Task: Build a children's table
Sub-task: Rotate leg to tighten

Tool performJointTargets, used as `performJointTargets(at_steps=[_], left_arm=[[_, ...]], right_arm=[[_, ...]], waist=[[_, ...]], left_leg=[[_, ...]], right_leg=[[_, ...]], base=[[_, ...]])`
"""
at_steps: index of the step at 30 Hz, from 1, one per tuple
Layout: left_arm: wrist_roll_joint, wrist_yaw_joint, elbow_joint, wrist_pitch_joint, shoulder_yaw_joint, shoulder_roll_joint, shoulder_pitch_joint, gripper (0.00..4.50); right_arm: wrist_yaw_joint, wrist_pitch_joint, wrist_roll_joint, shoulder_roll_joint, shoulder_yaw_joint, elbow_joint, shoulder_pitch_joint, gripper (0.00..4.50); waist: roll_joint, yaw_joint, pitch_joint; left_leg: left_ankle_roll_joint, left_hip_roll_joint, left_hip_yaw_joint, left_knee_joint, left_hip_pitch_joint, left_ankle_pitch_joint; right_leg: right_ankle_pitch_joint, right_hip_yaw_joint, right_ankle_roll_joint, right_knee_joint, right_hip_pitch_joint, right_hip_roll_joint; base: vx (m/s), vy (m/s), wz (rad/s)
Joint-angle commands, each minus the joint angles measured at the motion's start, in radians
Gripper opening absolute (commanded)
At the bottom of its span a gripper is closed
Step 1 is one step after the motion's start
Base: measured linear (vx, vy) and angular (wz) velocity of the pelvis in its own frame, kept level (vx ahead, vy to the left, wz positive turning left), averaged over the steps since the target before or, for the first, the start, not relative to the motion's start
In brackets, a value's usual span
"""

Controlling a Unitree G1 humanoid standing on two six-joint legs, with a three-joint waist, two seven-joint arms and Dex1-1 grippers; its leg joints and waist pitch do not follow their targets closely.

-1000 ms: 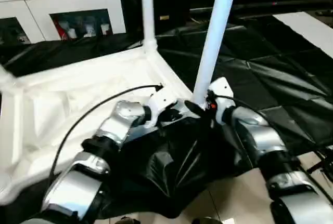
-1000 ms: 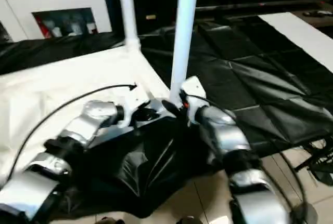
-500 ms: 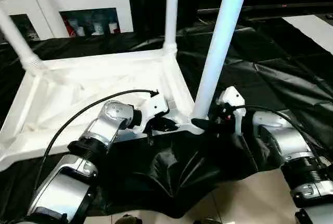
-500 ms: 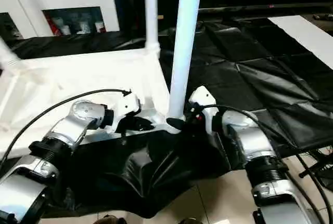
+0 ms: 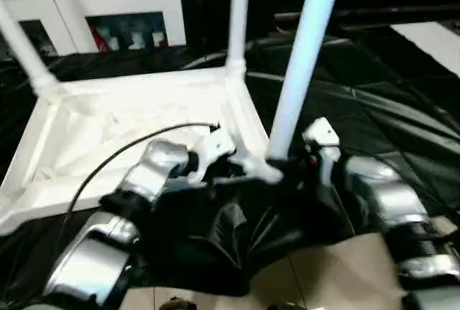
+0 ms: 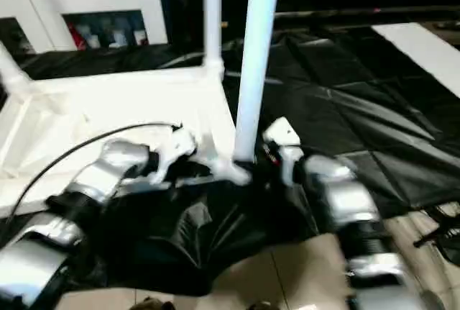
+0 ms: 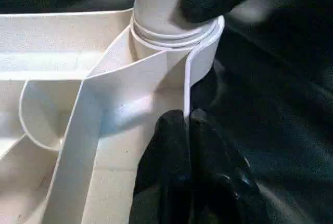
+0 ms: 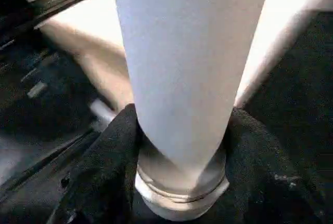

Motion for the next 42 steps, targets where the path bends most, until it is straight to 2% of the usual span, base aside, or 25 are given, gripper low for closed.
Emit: performJointTargets(at_steps=[1, 2, 3, 4, 7, 8, 9, 10, 11, 14, 15, 16, 19, 23, 24, 25, 26, 29, 32, 37, 38, 40, 41, 42], left_arm=[[-0.008, 0.117, 0.004, 0.023, 0.023, -0.067, -0.051, 0.00], [-0.007, 0.144, 0.015, 0.030, 0.027, -0.081, -0.060, 0.00], [-0.008, 0.150, 0.016, 0.032, 0.029, -0.084, -0.062, 0.00], [-0.011, 0.190, 0.030, 0.046, 0.038, -0.105, -0.075, 0.00], [-0.009, 0.225, 0.039, 0.052, 0.041, -0.126, -0.084, 0.00], [0.000, 0.230, 0.044, 0.041, 0.037, -0.139, -0.087, 0.00], [0.002, 0.230, 0.045, 0.038, 0.035, -0.142, -0.086, 0.00], [0.002, 0.230, 0.045, 0.038, 0.035, -0.143, -0.086, 0.00], [0.002, 0.217, 0.041, 0.029, 0.032, -0.143, -0.081, 0.00], [0.000, 0.194, 0.033, 0.014, 0.027, -0.137, -0.073, 0.00], [-0.001, 0.177, 0.026, 0.005, 0.023, -0.131, -0.068, 0.00], [-0.004, 0.139, 0.011, -0.007, 0.015, -0.115, -0.055, 0.00], [-0.011, 0.083, -0.008, -0.022, 0.006, -0.093, -0.037, 0.00], [-0.020, -0.008, -0.033, -0.053, -0.011, -0.053, -0.014, 0.00], [-0.022, -0.021, -0.037, -0.055, -0.012, -0.047, -0.010, 0.00], [-0.023, -0.034, -0.039, -0.059, -0.014, -0.041, -0.007, 0.00], [-0.025, -0.064, -0.045, -0.068, -0.018, -0.027, -0.001, 0.00], [-0.026, -0.098, -0.051, -0.077, -0.021, -0.012, 0.005, 0.00], [-0.030, -0.143, -0.069, -0.087, -0.022, 0.013, 0.015, 0.00], [-0.038, -0.198, -0.091, -0.093, -0.026, 0.046, 0.031, 0.00], [-0.038, -0.199, -0.092, -0.093, -0.026, 0.046, 0.031, 0.00], [-0.037, -0.219, -0.091, -0.094, -0.030, 0.056, 0.035, 0.00], [-0.036, -0.231, -0.093, -0.093, -0.034, 0.060, 0.039, 0.00], [-0.036, -0.237, -0.096, -0.092, -0.035, 0.061, 0.041, 0.00]], right_arm=[[-0.121, 0.010, -0.006, 0.080, 0.021, 0.058, -0.011, 2.04], [-0.180, 0.011, -0.004, 0.110, 0.003, 0.079, -0.021, 2.03], [-0.190, 0.012, -0.002, 0.115, -0.001, 0.082, -0.023, 2.03], [-0.273, 0.011, 0.004, 0.162, -0.029, 0.116, -0.043, 2.03], [-0.376, 0.007, 0.009, 0.217, -0.061, 0.156, -0.072, 2.03], [-0.419, -0.027, -0.021, 0.253, -0.051, 0.183, -0.090, 2.03], [-0.424, -0.041, -0.038, 0.262, -0.037, 0.189, -0.094, 2.03], [-0.424, -0.042, -0.040, 0.262, -0.036, 0.189, -0.095, 2.58], [-0.402, -0.058, -0.048, 0.270, -0.017, 0.188, -0.095, 2.58], [-0.358, -0.062, -0.038, 0.273, -0.009, 0.182, -0.093, 2.89], [-0.340, -0.065, -0.039, 0.266, -0.005, 0.178, -0.092, 2.89], [-0.311, -0.072, -0.047, 0.238, 0.004, 0.170, -0.090, 3.10], [-0.235, -0.076, -0.058, 0.186, 0.021, 0.150, -0.084, 3.24], [-0.085, -0.087, -0.054, 0.094, 0.042, 0.102, -0.068, 3.24], [-0.058, -0.088, -0.050, 0.081, 0.045, 0.094, -0.066, 3.24], [-0.022, -0.088, -0.046, 0.062, 0.051, 0.083, -0.062, 3.24], [0.041, -0.088, -0.042, 0.027, 0.063, 0.063, -0.055, 3.24], [0.111, -0.086, -0.036, -0.009, 0.076, 0.041, -0.046, 3.24], [0.207, -0.083, -0.024, -0.065, 0.098, 0.002, -0.027, 3.24], [0.295, -0.058, -0.005, -0.111, 0.112, -0.049, -0.003, 3.24], [0.297, -0.057, -0.004, -0.112, 0.112, -0.051, -0.002, 2.99], [0.317, -0.044, 0.006, -0.116, 0.111, -0.068, 0.004, 2.99], [0.324, -0.040, 0.007, -0.116, 0.113, -0.074, 0.008, 2.86], [0.328, -0.038, 0.009, -0.117, 0.116, -0.078, 0.010, 2.75]], waist=[[-0.012, -0.006, -0.068], [-0.006, -0.009, -0.065], [-0.009, -0.016, -0.066], [-0.006, -0.020, -0.068], [-0.006, -0.027, -0.070], [-0.003, -0.029, -0.070], [-0.004, -0.032, -0.071], [-0.005, -0.034, -0.071], [-0.008, -0.033, -0.073], [-0.005, -0.031, -0.074], [-0.005, -0.031, -0.073], [-0.010, -0.030, -0.074], [-0.010, -0.029, -0.074], [-0.011, -0.020, -0.077], [-0.010, -0.019, -0.077], [-0.004, -0.016, -0.077], [-0.007, -0.010, -0.077], [-0.007, 0.004, -0.075], [-0.010, 0.008, -0.074], [-0.011, 0.011, -0.072], [-0.011, 0.013, -0.072], [-0.011, 0.014, -0.072], [-0.007, 0.015, -0.072], [-0.008, 0.014, -0.072]], left_leg=[[-0.004, 0.034, -0.029, -0.071, 0.029, -0.356], [-0.003, 0.033, -0.028, -0.071, 0.029, -0.367], [-0.009, 0.032, -0.031, -0.072, 0.029, -0.386], [-0.009, 0.031, -0.032, -0.073, 0.025, -0.388], [-0.003, 0.031, -0.031, -0.073, 0.027, -0.389], [0.001, 0.031, -0.030, -0.073, 0.027, -0.386], [0.000, 0.030, -0.029, -0.072, 0.024, -0.383], [0.004, 0.030, -0.030, -0.074, 0.021, -0.373], [0.013, 0.031, -0.027, -0.073, 0.023, -0.365], [0.027, 0.033, -0.026, -0.073, 0.020, -0.340], [0.029, 0.033, -0.025, -0.073, 0.020, -0.339], [0.038, 0.032, -0.025, -0.072, 0.017, -0.325], [0.047, 0.033, -0.023, -0.070, 0.017, -0.306], [0.073, 0.035, -0.018, -0.063, 0.019, -0.265], [0.075, 0.036, -0.018, -0.063, 0.019, -0.259], [0.078, 0.036, -0.017, -0.063, 0.019, -0.252], [0.080, 0.038, -0.016, -0.064, 0.020, -0.250], [0.074, 0.041, -0.015, -0.065, 0.022, -0.252], [0.062, 0.042, -0.018, -0.068, 0.022, -0.277], [0.055, 0.041, -0.017, -0.068, 0.023, -0.290], [0.054, 0.043, -0.018, -0.069, 0.023, -0.289], [0.051, 0.042, -0.018, -0.070, 0.022, -0.287], [0.048, 0.043, -0.019, -0.070, 0.023, -0.290], [0.047, 0.043, -0.019, -0.070, 0.022, -0.292]], right_leg=[[-0.484, 0.032, -0.169, -0.096, 0.032, -0.057], [-0.494, 0.033, -0.165, -0.100, 0.029, -0.058], [-0.509, 0.030, -0.158, -0.102, 0.028, -0.056], [-0.500, 0.030, -0.153, -0.101, 0.031, -0.056], [-0.459, 0.030, -0.165, -0.103, 0.029, -0.055], [-0.440, 0.032, -0.173, -0.102, 0.027, -0.054], [-0.430, 0.032, -0.178, -0.100, 0.028, -0.055], [-0.415, 0.032, -0.181, -0.098, 0.033, -0.055], [-0.392, 0.034, -0.187, -0.097, 0.032, -0.054], [-0.330, 0.036, -0.208, -0.089, 0.038, -0.053], [-0.325, 0.036, -0.211, -0.088, 0.038, -0.052], [-0.319, 0.036, -0.214, -0.086, 0.043, -0.055], [-0.295, 0.037, -0.224, -0.083, 0.044, -0.055], [-0.238, 0.039, -0.247, -0.078, 0.046, -0.054], [-0.229, 0.040, -0.251, -0.076, 0.046, -0.055], [-0.223, 0.040, -0.256, -0.075, 0.046, -0.054], [-0.221, 0.039, -0.255, -0.075, 0.047, -0.052], [-0.220, 0.039, -0.255, -0.071, 0.045, -0.051], [-0.263, 0.038, -0.245, -0.074, 0.047, -0.053], [-0.314, 0.039, -0.228, -0.079, 0.043, -0.053], [-0.320, 0.040, -0.224, -0.080, 0.042, -0.055], [-0.324, 0.039, -0.221, -0.080, 0.042, -0.054], [-0.323, 0.040, -0.221, -0.080, 0.042, -0.054], [-0.323, 0.039, -0.222, -0.079, 0.041, -0.054]], base=[[0.000, 0.000, 0.00], [0.000, 0.000, 0.00], [0.000, 0.000, 0.00], [0.000, 0.000, 0.00], [0.000, 0.000, 0.00], [0.000, 0.000, 0.00], [0.000, 0.000, 0.00], [0.000, 0.000, 0.00], [0.000, 0.000, 0.00], [0.000, 0.000, 0.00], [0.000, 0.000, 0.00], [0.000, 0.000, 0.00], [0.000, 0.000, 0.00], [0.000, 0.000, 0.00], [0.000, 0.000, 0.00], [0.000, 0.000, 0.00], [0.000, 0.000, 0.00], [0.000, 0.000, 0.00], [0.000, 0.000, 0.00], [0.000, 0.000, 0.00], [0.000, 0.000, 0.00], [0.000, 0.000, 0.00], [0.000, 0.000, 0.00], [0.000, 0.000, 0.00]])
